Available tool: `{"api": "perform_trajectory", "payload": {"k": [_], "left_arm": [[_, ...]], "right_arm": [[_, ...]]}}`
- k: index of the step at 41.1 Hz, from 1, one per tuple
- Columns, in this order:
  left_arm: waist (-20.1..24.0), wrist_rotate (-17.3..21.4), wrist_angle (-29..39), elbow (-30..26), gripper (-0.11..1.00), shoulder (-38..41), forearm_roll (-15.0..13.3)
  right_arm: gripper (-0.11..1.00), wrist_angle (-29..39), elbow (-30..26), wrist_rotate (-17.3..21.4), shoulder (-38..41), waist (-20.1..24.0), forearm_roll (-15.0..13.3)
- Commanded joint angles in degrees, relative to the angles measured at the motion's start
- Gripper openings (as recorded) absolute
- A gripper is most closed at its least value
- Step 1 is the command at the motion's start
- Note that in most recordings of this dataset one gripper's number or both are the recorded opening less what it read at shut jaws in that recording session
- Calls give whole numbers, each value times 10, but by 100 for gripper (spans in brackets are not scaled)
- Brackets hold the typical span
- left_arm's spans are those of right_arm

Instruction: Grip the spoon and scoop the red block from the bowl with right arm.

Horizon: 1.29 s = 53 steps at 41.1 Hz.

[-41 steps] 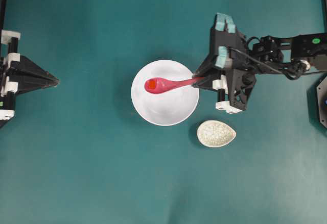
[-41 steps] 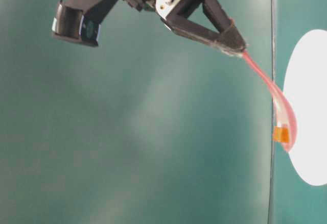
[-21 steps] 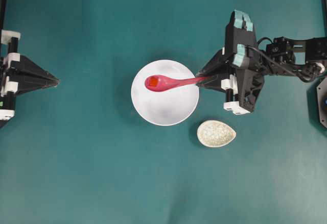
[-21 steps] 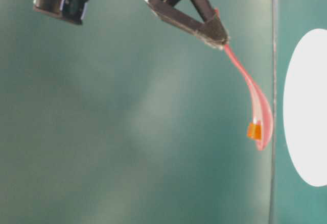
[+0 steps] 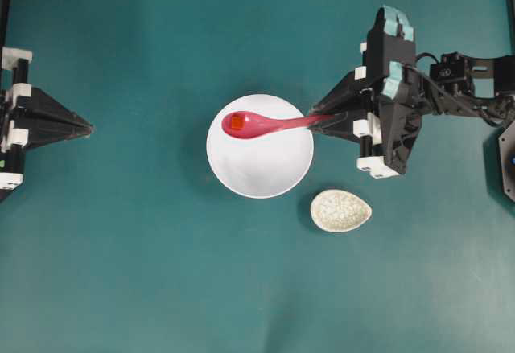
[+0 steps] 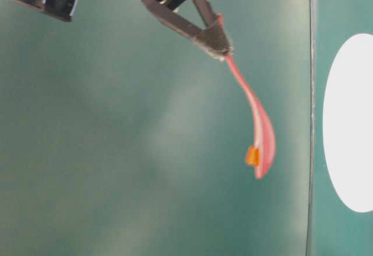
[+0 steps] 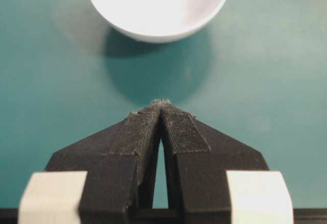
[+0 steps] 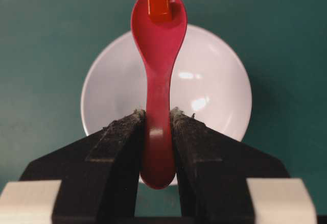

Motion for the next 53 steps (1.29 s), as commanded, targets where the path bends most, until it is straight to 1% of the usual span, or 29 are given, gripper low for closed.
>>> {"api": "perform_trajectory", "payload": {"k": [1,21,53], "left_arm": [[1,0,-3,-18,0,3,1],[1,1,-3,-18,0,4,2],[1,0,7,-18,0,3,2]], "right_arm": [[25,-3,-20,0,-16,1,2],[25,22,-34,0,-35,1,2],[25,20,-33,-4,-38,1,0]]}}
